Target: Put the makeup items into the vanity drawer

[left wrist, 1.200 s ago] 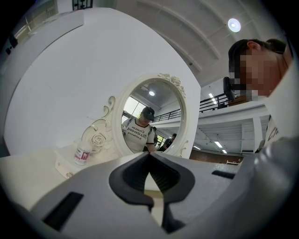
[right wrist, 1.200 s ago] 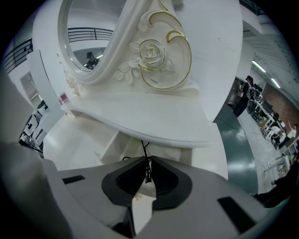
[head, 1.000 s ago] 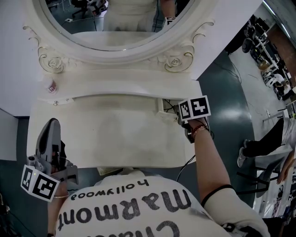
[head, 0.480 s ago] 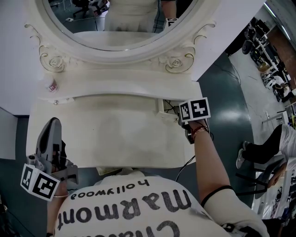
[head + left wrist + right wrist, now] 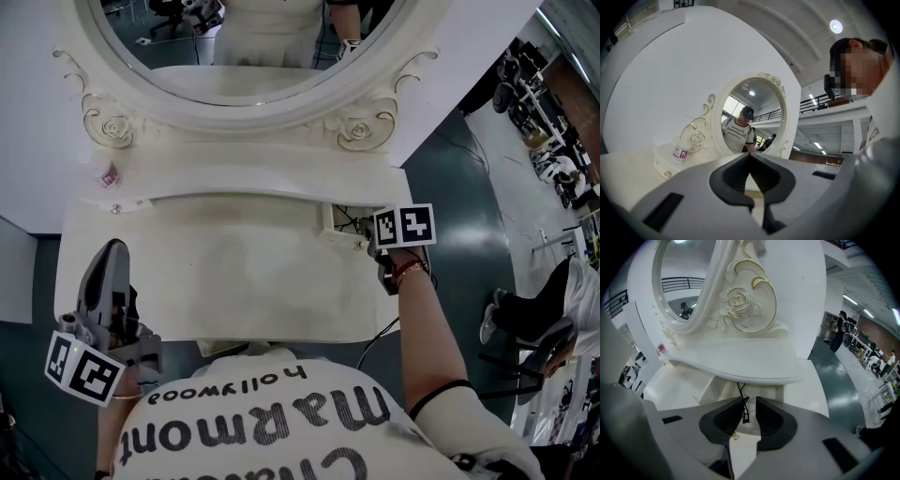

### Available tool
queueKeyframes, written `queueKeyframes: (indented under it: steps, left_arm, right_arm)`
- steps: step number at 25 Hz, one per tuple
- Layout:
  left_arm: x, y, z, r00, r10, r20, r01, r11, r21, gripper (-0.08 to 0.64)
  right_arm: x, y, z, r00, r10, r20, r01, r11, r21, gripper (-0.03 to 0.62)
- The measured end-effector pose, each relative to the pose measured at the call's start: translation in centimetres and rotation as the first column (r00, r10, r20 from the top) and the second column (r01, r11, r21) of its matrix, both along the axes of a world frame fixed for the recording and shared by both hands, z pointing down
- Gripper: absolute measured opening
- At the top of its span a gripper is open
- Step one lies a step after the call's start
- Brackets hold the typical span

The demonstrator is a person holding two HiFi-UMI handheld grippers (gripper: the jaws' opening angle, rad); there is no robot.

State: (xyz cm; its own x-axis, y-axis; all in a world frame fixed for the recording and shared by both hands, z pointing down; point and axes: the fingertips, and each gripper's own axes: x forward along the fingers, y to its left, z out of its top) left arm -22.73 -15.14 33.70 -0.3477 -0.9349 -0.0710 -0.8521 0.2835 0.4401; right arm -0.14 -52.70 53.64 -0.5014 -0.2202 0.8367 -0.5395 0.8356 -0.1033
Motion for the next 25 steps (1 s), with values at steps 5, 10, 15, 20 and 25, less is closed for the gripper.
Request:
queueKeyframes:
  steps: [5, 10, 15, 20, 25]
  left_arm:
    - [0.2, -0.2, 0.3, 1.000, 0.008, -0.001, -0.008, 1.000, 0.000, 0.008]
    - [0.3, 0.4, 1.3, 1.000, 0.003, -0.029, -0.003, 1.000, -0.022, 0.008]
    - [0.3, -0.1, 1.0, 0.998, 0.054, -0.023, -0.055, 0.998, -0.034, 0.008]
    - [0.1, -1.9, 0.5, 0.990, 0.135, -0.035, -0.136, 0.991, -0.015, 0.008]
    - [1.0, -3.8, -0.5, 0.967, 0.255, -0.018, -0.255, 0.967, -0.013, 0.008]
  right_arm:
    - [0.1, -0.5, -0.6, 0.996, 0.052, 0.072, -0.051, 0.999, -0.011, 0.103]
    - [1.2, -1.5, -1.5, 0.973, 0.168, 0.155, -0.172, 0.985, 0.014, 0.092]
    - [2.4, -2.1, -3.8, 0.911, 0.294, 0.290, -0.333, 0.938, 0.095, 0.055]
    - [3.1, 0.7, -7.4, 0.853, 0.275, 0.444, -0.397, 0.893, 0.210, 0.046]
    - [2.8, 5.5, -12.0, 0.776, 0.221, 0.590, -0.459, 0.840, 0.289, 0.037]
